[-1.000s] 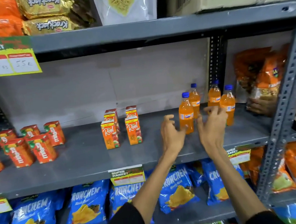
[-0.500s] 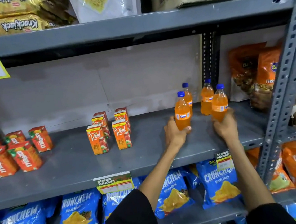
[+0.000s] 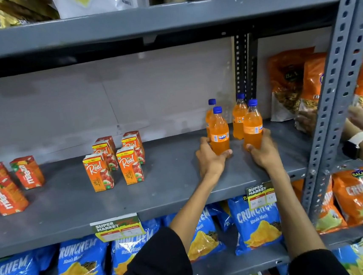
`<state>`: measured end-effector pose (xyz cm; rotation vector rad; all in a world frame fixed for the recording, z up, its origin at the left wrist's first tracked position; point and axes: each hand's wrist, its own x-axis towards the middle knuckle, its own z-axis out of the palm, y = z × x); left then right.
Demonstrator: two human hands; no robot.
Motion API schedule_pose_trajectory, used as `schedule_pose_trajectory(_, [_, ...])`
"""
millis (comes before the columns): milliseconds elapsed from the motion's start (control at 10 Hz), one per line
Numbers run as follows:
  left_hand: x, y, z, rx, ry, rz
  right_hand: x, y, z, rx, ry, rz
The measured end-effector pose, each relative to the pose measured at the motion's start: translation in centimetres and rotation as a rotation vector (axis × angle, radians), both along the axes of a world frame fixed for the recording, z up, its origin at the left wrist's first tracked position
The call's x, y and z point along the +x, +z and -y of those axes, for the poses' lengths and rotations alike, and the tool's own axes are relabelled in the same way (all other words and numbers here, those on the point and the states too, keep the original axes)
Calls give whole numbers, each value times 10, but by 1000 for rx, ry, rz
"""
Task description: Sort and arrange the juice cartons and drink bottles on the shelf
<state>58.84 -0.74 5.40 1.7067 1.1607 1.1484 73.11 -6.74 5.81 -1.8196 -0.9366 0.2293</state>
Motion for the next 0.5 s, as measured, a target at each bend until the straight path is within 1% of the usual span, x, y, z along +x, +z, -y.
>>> schedule_pose_trajectory(100, [4, -1, 4, 20, 2, 3, 6, 3, -1, -39, 53, -6])
schedule_pose_trajectory(300, [6, -2, 4, 43, -2, -2, 10, 8, 1, -70, 92, -2])
schedule_pose_trajectory(400, [7, 0, 3, 47, -18, -4, 5, 7, 2, -66, 92, 19])
schedule_pose_trajectory(500, [1, -1, 8, 22, -72, -26, -3, 1, 12, -81, 11, 4])
